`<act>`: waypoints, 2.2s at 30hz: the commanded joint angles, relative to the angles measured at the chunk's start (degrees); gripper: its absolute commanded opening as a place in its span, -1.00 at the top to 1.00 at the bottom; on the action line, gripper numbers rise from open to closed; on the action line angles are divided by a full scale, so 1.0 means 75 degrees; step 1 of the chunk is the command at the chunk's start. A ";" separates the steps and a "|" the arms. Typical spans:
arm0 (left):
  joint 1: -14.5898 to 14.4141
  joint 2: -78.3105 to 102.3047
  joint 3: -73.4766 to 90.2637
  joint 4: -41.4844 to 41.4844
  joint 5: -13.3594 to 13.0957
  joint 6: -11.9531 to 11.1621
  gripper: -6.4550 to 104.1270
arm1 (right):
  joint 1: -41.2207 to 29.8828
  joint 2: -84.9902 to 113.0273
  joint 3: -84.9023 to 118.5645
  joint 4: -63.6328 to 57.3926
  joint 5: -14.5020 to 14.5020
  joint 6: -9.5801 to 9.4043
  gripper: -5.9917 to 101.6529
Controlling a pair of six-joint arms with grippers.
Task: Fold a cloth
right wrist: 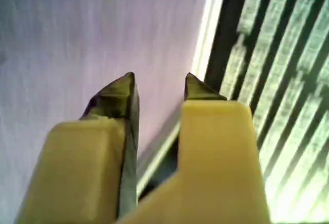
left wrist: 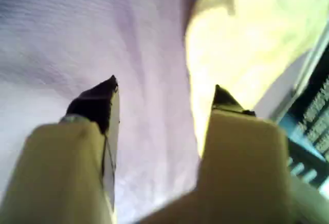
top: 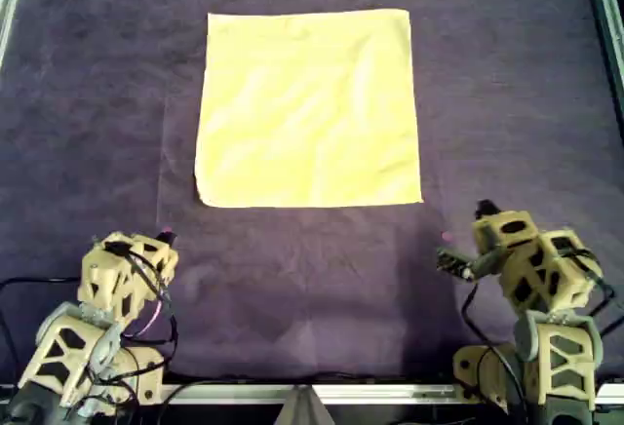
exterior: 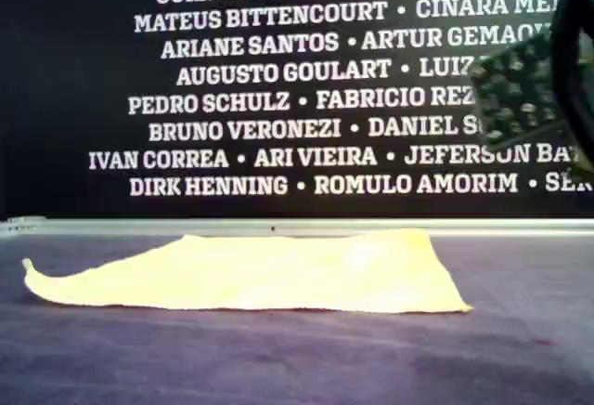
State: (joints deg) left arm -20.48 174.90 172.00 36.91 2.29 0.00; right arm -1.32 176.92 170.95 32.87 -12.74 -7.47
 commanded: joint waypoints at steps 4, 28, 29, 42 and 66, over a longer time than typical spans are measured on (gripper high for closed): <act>-0.0211 -0.0035 -0.1020 -0.0211 -0.0035 0.0105 -0.30 | 0.1230 0.0199 -0.0047 -0.0305 -0.0047 -0.0023 0.19; -0.0328 -0.9188 -0.5824 -0.1395 0.0094 0.0117 -0.32 | 0.1359 -0.7453 -0.3434 -0.0867 -0.0164 0.0082 -0.06; -0.0328 -0.9398 -0.5977 -0.1395 0.0094 0.0117 -0.32 | 0.1336 -0.7676 -0.3469 -0.1066 -0.0152 0.0082 -0.06; -0.0328 -1.0324 -0.7160 -0.1406 -0.0012 0.0117 -0.32 | 0.1371 -0.9187 -0.3516 -0.3188 -0.0164 0.0070 -0.06; -0.0211 -1.1883 -0.8391 -0.1395 -0.0035 0.0129 -0.32 | 0.1594 -1.2422 -0.7652 -0.0492 -0.0176 0.0094 -0.06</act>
State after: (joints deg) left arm -21.71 85.17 111.71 27.51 2.37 0.79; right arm 9.40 83.76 118.12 27.16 -13.62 -7.03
